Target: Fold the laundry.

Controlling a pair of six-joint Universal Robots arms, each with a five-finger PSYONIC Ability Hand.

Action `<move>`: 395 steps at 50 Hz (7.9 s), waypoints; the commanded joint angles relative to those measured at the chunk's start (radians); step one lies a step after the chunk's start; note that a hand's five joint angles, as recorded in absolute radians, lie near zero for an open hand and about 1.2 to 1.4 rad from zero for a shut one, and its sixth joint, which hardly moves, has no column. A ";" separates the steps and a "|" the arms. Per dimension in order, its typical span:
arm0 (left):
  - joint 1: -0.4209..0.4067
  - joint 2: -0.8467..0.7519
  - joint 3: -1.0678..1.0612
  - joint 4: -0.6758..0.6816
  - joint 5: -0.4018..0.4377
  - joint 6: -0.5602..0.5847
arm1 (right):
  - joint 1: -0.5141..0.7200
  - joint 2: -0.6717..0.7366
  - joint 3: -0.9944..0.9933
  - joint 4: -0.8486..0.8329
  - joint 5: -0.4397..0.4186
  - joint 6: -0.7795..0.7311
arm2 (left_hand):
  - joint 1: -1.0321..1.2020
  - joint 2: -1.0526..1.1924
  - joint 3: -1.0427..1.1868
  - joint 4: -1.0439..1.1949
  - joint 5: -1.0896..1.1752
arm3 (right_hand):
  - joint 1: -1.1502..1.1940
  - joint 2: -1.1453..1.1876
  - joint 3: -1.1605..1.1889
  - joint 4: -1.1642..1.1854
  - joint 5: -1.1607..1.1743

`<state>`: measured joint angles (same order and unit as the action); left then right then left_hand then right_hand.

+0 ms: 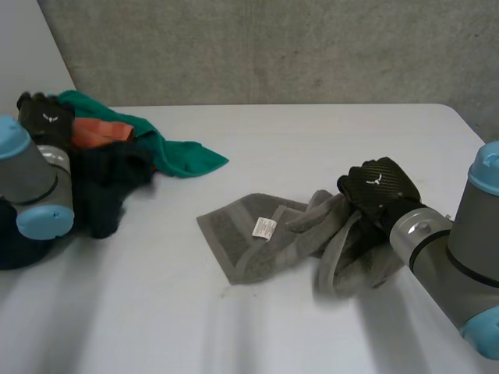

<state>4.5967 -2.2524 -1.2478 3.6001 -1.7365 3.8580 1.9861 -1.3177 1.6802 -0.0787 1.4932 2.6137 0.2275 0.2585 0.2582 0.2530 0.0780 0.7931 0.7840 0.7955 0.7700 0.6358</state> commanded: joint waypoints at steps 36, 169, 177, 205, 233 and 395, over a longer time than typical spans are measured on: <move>-0.604 -0.351 0.451 -0.483 0.517 -0.319 | -0.276 -0.200 0.138 0.277 -0.148 0.069 | 0.024 -0.007 -0.007 -0.002 -0.001 | -0.619 -0.609 -0.621 -0.595 -0.636; -0.559 -0.403 0.733 -0.382 0.207 -0.130 | -0.352 -0.138 0.188 0.163 -0.194 0.264 | 1.169 1.138 1.138 1.143 1.144 | -0.619 -0.609 -0.621 -0.595 -0.636; -0.549 -0.024 0.332 -0.339 0.196 -0.147 | -0.340 -0.108 0.145 0.171 -0.223 0.498 | 1.169 1.138 1.138 1.143 1.144 | -0.619 -0.609 -0.621 -0.595 -0.636; -0.549 0.453 -0.091 -0.356 0.123 -0.311 | -0.072 0.034 -0.306 0.124 -0.103 0.403 | 1.169 1.138 1.138 1.143 1.144 | 0.603 0.612 0.601 0.626 0.586; -0.602 0.491 -0.524 -0.308 0.123 -0.597 | -0.010 0.428 -0.539 0.156 -0.041 -0.018 | 0.203 0.172 0.173 0.178 0.178 | -0.619 -0.609 -0.621 -0.595 -0.636; -0.409 0.645 -0.163 -0.420 0.158 -0.477 | -0.296 -0.169 -0.298 0.351 -0.079 -0.196 | 1.169 1.138 1.138 1.143 1.144 | 0.603 0.612 0.601 0.626 0.586</move>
<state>4.0856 -1.6593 -1.4124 3.3007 -1.6061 3.3818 1.7735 -1.4136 1.5363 -0.0701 1.4907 2.7508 1.1425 1.1997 1.1929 1.2004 0.9936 1.1238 1.1794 1.1847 1.1953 0.9847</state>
